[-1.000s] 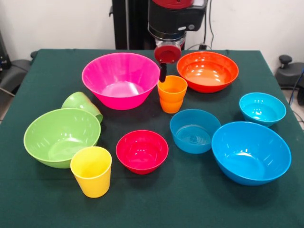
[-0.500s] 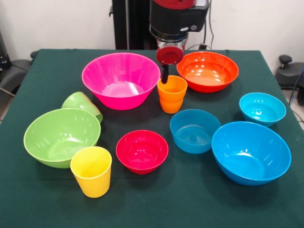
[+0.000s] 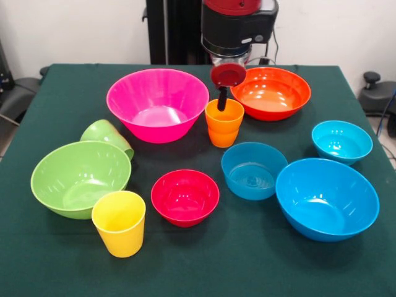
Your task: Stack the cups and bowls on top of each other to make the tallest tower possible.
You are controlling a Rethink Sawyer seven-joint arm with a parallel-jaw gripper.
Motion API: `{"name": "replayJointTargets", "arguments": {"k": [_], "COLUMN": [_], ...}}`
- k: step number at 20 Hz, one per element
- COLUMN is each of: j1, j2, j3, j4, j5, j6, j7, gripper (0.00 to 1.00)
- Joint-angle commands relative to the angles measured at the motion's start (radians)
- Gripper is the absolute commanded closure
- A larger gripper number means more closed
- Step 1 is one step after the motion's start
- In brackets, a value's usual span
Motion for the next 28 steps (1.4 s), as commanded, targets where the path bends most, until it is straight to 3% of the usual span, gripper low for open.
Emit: {"name": "replayJointTargets", "arguments": {"k": [1, 15, 23, 28], "j1": [-0.022, -0.055, -0.057, -0.051], "j2": [0.045, 0.062, 0.142, 0.144], "j3": [0.175, 0.186, 0.138, 0.114], "j4": [-0.059, -0.089, -0.122, -0.109], "j5": [-0.091, -0.158, -0.247, -0.287], "j6": [0.094, 0.094, -0.026, -0.044], "j7": [-0.117, -0.106, -0.104, -0.081], "gripper": [0.00, 0.00, 0.00, 0.00]}}
